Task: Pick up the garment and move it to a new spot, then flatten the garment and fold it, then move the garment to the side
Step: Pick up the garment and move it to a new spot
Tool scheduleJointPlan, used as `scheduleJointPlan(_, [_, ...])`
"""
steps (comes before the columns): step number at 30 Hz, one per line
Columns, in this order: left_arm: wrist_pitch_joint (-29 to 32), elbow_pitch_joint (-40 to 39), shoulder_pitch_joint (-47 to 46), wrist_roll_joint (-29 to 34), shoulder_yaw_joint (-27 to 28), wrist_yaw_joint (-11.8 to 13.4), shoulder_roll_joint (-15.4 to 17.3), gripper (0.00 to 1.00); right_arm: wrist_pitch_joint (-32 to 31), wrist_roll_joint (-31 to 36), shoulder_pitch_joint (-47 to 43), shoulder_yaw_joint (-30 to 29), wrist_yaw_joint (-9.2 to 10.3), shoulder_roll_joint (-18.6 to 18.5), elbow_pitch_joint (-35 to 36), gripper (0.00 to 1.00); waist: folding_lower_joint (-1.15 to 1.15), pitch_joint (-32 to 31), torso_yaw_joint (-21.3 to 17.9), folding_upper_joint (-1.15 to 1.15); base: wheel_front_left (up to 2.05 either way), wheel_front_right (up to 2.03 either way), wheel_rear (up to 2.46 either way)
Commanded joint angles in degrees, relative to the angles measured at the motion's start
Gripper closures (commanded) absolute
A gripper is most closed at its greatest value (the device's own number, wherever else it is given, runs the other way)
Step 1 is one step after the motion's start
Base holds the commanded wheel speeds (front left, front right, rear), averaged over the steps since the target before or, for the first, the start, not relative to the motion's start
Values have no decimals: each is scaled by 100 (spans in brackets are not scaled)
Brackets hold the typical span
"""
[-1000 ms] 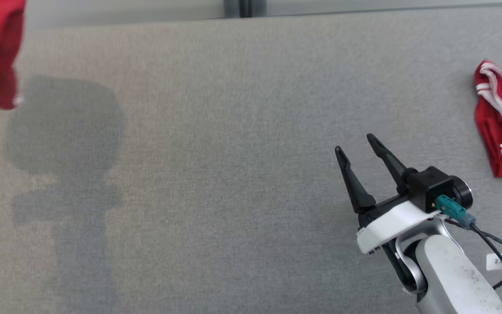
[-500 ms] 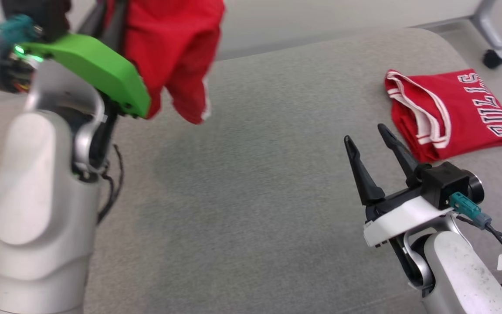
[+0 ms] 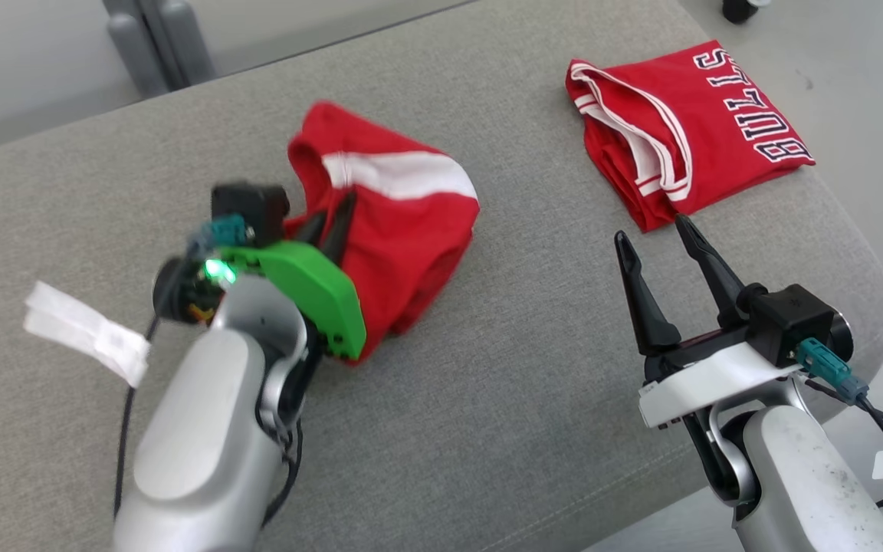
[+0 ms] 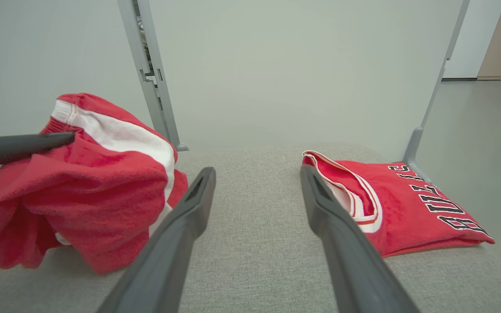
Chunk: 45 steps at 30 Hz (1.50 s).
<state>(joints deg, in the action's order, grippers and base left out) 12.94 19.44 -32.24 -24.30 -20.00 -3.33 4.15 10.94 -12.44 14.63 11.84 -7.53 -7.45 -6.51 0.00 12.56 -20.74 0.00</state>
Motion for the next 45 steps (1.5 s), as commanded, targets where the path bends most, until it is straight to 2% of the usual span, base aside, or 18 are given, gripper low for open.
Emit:
scheduleJointPlan(1, [-109, 197, 198, -23, -15, 39, 1, 100, 37, 61, 46, -22, 9, 47, -13, 0, 0, 164, -129, 0, 0, 0, 0])
scheduleJointPlan(5, [-469, 764, 415, -32, -83, -4, -20, 98, 48, 66, 65, -21, 9, 52, -57, 0, 0, 132, 12, 0, 0, 0, 0])
scheduleJointPlan(6, [-579, 873, 445, -12, -105, -24, -22, 54, 46, 63, 70, -14, 9, 54, -69, 0, 0, 119, 54, 0, 0, 0, 0])
scheduleJointPlan(7, [-736, 995, 475, -18, -94, -28, -26, 0, 46, 60, 75, 2, 9, 51, -85, 0, 0, 95, 108, 0, 0, 0, 0])
scheduleJointPlan(14, [-2342, 959, 641, -52, -89, -221, -28, 0, 6, 92, -59, -110, 9, -7, -140, 0, 0, -186, 560, 0, 0, 0, 0])
scheduleJointPlan(18, [-2761, 729, 884, -49, 103, -266, 87, 0, -29, 115, -193, -217, 9, -42, -169, 0, 0, -423, 883, 0, 0, 0, 0])
scheduleJointPlan(28, [-2811, -701, 2137, 335, 1255, -238, 90, 0, -5, 93, -476, -459, 9, -74, -360, 0, 0, -855, 1559, 0, 0, 0, 0])
scheduleJointPlan(34, [-2811, -1044, 2942, 569, 1849, -292, 1, 0, 78, 56, -623, -476, 9, -73, -554, 0, 0, -1043, 1779, 0, 0, 0, 0])
scheduleJointPlan(45, [-2812, -1368, 3614, 1133, 2242, -364, -74, 0, 123, 12, -772, -531, 9, -5, -723, 0, 0, -1100, 1860, 0, 0, 0, 0])
